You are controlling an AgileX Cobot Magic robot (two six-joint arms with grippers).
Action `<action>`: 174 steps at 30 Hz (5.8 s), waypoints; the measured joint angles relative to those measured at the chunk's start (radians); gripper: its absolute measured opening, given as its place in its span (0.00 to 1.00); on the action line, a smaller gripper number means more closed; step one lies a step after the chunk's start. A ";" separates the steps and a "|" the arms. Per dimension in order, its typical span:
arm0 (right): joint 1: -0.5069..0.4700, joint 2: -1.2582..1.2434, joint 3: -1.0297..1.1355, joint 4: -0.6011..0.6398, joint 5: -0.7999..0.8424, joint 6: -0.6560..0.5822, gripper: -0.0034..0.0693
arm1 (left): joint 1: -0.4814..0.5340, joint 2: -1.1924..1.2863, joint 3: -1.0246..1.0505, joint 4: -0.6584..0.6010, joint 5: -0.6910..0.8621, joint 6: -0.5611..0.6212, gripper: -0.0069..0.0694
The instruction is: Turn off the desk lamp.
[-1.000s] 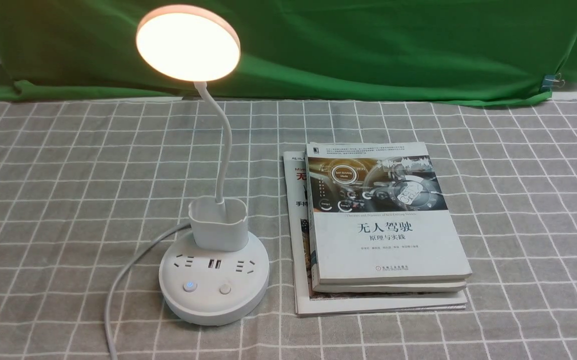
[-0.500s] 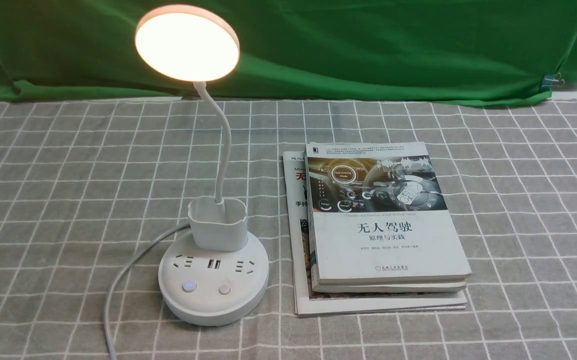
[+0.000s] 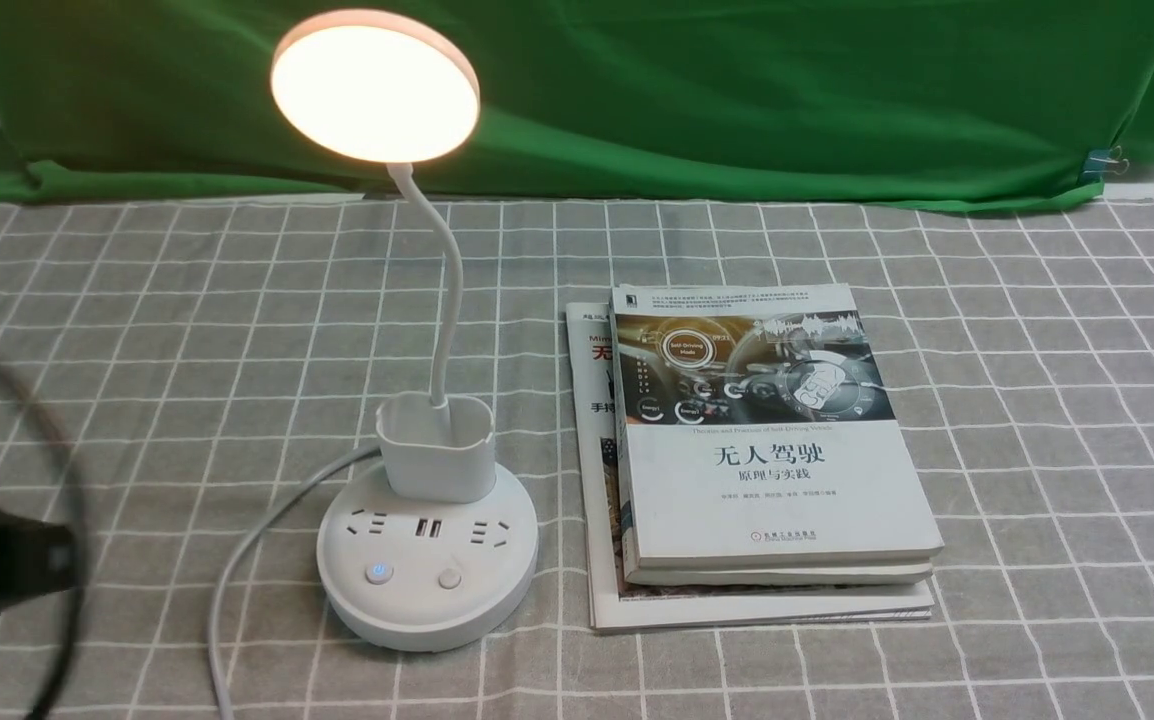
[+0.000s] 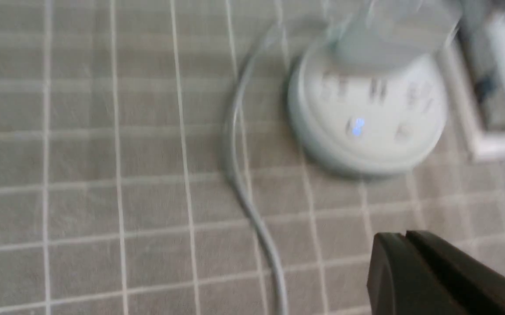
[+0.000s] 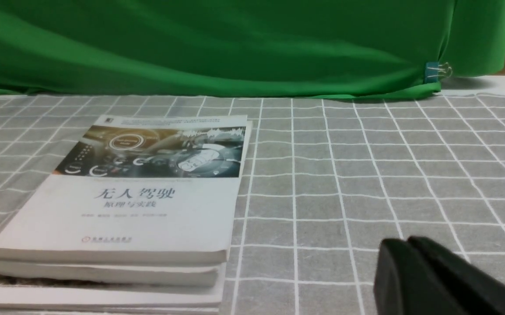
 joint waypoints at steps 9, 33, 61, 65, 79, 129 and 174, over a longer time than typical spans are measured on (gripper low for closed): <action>0.000 0.000 0.000 0.000 0.000 0.000 0.10 | -0.282 0.368 -0.051 0.140 -0.076 -0.115 0.09; 0.000 0.000 0.000 0.000 0.000 0.000 0.10 | -0.489 0.840 -0.319 0.193 -0.237 -0.209 0.09; 0.000 0.000 0.000 0.000 0.000 0.000 0.10 | -0.485 0.902 -0.338 0.170 -0.195 -0.182 0.09; 0.000 0.000 0.000 0.000 0.000 0.000 0.10 | -0.485 0.902 -0.339 0.170 -0.194 -0.180 0.09; 0.000 0.000 0.000 0.000 0.000 0.000 0.10 | -0.477 0.948 -0.351 0.179 -0.195 -0.168 0.09; 0.000 0.000 0.000 0.000 0.000 0.000 0.10 | -0.475 0.836 -0.347 0.188 -0.178 -0.156 0.09; 0.000 0.000 0.000 0.000 0.000 0.000 0.10 | -0.475 0.610 -0.202 0.195 -0.230 -0.142 0.09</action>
